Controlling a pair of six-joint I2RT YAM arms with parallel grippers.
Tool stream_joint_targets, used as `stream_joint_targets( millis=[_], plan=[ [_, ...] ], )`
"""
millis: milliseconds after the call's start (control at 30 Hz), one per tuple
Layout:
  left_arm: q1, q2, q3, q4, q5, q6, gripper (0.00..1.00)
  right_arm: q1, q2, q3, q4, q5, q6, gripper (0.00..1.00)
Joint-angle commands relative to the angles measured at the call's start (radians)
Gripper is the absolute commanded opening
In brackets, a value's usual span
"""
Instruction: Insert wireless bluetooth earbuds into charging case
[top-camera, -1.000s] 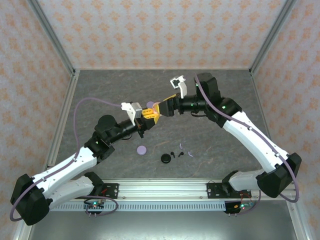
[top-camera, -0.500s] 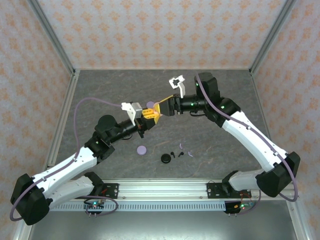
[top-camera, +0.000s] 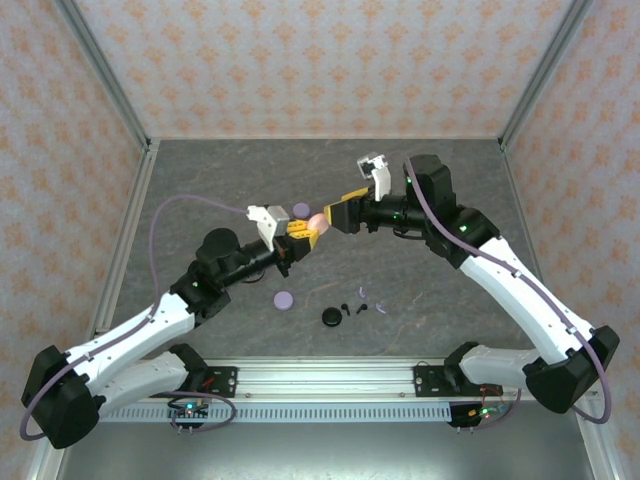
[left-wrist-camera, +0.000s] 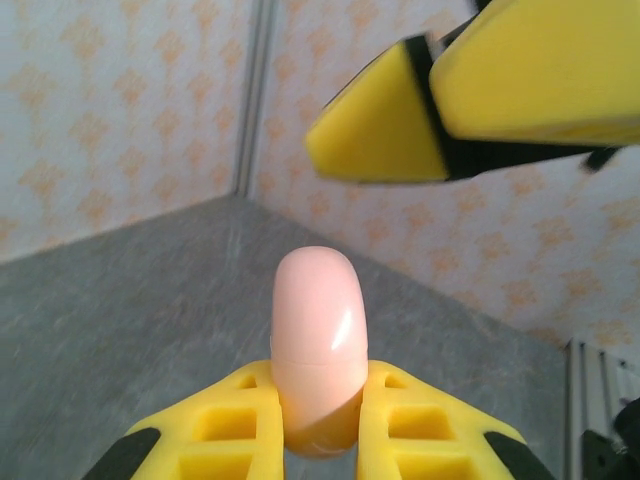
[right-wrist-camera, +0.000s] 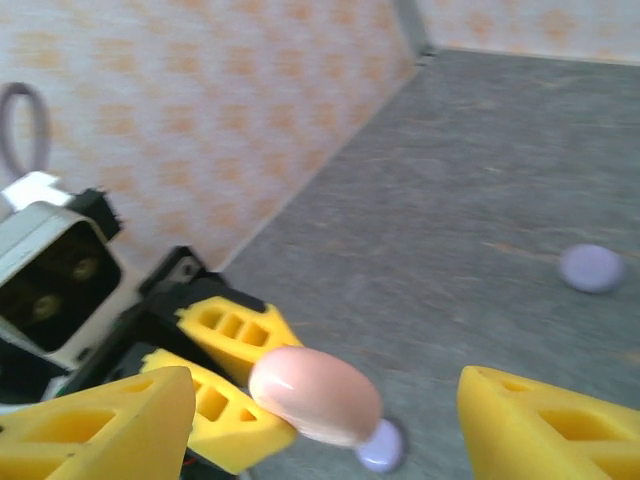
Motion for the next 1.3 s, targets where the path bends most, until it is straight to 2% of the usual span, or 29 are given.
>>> stream_joint_targets(
  millis=[0,200,333,500,867,933,1200,1267],
  plan=[
    [0.01,0.059,0.063,-0.207,-0.12,0.018,0.0,0.0,-0.029,0.02,-0.079,0.278,-0.022,0.72],
    [0.155,0.257,0.067,-0.258,-0.058,-0.115,0.0,-0.009,-0.029,-0.03,-0.093,0.397,0.001,0.78],
    [0.212,0.412,0.093,-0.26,-0.021,-0.157,0.0,-0.011,-0.034,-0.053,-0.105,0.424,-0.003,0.84],
    [0.239,0.58,0.146,-0.221,0.037,-0.207,0.0,-0.012,-0.079,-0.111,-0.066,0.466,0.004,1.0],
    [0.242,0.764,0.247,-0.248,0.015,-0.237,0.0,-0.014,-0.119,-0.172,-0.078,0.491,-0.006,0.99],
    [0.241,0.778,0.257,-0.263,-0.001,-0.236,0.05,-0.014,-0.132,-0.183,-0.079,0.495,-0.007,0.99],
    [0.241,0.783,0.273,-0.312,-0.062,-0.218,0.38,-0.014,-0.165,-0.202,-0.163,0.486,-0.018,0.99],
    [0.241,0.773,0.272,-0.321,-0.077,-0.213,0.42,-0.013,-0.168,-0.21,-0.194,0.479,-0.018,0.99]
  ],
)
